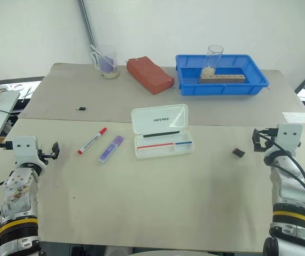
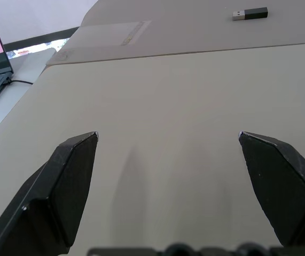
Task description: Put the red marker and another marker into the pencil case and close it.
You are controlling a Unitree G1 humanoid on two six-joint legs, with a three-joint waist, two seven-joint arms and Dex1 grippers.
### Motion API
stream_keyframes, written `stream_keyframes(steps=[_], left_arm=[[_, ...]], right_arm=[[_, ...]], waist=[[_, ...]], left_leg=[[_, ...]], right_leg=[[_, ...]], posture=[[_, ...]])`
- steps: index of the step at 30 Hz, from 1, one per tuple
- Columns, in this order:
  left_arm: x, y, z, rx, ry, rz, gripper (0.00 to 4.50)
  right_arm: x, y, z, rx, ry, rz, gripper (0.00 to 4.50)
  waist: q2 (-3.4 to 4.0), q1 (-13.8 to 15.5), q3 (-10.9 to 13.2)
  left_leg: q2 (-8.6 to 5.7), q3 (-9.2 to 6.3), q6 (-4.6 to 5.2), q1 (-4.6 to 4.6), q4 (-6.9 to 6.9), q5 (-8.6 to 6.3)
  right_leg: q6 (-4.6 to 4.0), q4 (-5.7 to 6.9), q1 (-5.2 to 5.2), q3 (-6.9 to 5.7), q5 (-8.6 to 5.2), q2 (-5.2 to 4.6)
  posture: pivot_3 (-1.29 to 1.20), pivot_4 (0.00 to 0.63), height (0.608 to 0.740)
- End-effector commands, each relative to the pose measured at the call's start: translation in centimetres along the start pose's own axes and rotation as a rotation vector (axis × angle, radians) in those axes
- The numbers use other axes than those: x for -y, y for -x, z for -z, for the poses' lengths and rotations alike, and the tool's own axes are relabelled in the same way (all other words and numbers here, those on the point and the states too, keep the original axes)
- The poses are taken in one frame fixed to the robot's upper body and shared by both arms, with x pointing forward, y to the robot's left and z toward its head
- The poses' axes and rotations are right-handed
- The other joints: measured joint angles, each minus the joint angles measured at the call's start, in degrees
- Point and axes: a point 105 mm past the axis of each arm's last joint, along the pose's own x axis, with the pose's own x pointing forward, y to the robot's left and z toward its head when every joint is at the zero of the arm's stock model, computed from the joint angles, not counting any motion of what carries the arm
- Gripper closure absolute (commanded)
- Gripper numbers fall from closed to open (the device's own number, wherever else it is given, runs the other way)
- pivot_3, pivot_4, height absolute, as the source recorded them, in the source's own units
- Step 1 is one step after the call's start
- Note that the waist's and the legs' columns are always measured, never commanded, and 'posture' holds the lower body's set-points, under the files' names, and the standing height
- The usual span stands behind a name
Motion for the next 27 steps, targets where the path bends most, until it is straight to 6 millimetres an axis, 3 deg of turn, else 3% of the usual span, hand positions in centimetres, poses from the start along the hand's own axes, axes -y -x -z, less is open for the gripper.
stream_keyframes(steps=[1,6,11,14,18,22,25,27], left_arm=[[-0.9,0.3,-1.8,0.069,-0.028,-0.025,0.00],[-0.6,0.6,-3.6,0.119,-0.038,0.050,0.00],[1.6,1.9,-7.1,0.210,-0.129,0.256,0.00],[4.7,3.0,-9.5,0.237,-0.217,0.480,0.00],[11.6,5.5,-11.7,0.253,-0.408,0.883,0.00],[14.9,6.0,-12.3,0.277,-0.500,1.038,0.00],[19.6,5.7,-12.5,0.302,-0.531,1.199,0.00],[21.6,5.9,-12.3,0.305,-0.558,1.275,0.00]], right_arm=[[0.9,-0.4,-2.2,0.078,0.006,0.019,0.03],[0.9,-0.7,-3.5,0.110,0.029,-0.014,0.03],[-1.1,-0.5,-5.6,0.150,0.039,-0.176,0.03],[-3.5,0.4,-7.3,0.180,0.058,-0.363,0.03],[-8.5,3.9,-8.7,0.178,0.105,-0.739,0.03],[-10.7,6.7,-8.8,0.149,0.113,-0.919,0.03],[-12.5,10.4,-8.1,0.112,0.136,-1.098,0.03],[-13.0,11.6,-8.0,0.095,0.133,-1.145,0.03]], waist=[[0.00,0.0,0.0],[0.00,0.0,0.0],[0.01,-0.2,0.0],[0.05,-0.2,0.0],[0.12,0.2,0.0],[0.12,0.9,0.0],[0.14,1.6,0.0],[0.14,1.8,0.0]], left_leg=[[0.00,0.00,0.00,0.00,0.00,0.00],[0.00,0.00,0.00,0.00,0.00,0.00],[0.01,0.01,0.00,-0.01,-0.01,0.00],[0.01,0.01,0.00,-0.02,-0.01,0.00],[0.00,0.01,0.00,-0.04,0.00,0.00],[0.01,0.00,0.00,-0.03,0.02,0.00],[-0.04,-0.05,0.03,-0.16,0.11,0.01],[-0.04,-0.11,0.04,-0.29,0.28,0.01]], right_leg=[[0.00,0.00,0.00,0.00,0.00,0.00],[0.00,0.00,-0.01,0.00,0.00,0.00],[0.00,0.00,0.00,0.00,0.00,0.01],[0.00,-0.01,0.01,-0.01,0.00,0.00],[0.00,-0.05,0.04,-0.02,0.00,-0.01],[0.00,-0.07,0.06,-0.02,0.00,0.02],[0.03,-0.07,0.03,-0.06,-0.02,0.04],[0.06,-0.06,0.00,-0.08,-0.02,0.09]], posture=[[0.00,0.150,0.740],[0.00,0.150,0.740],[0.00,0.150,0.740],[0.00,0.150,0.740],[0.00,0.150,0.740],[0.00,0.150,0.740],[0.00,0.150,0.740],[0.00,0.150,0.740]])
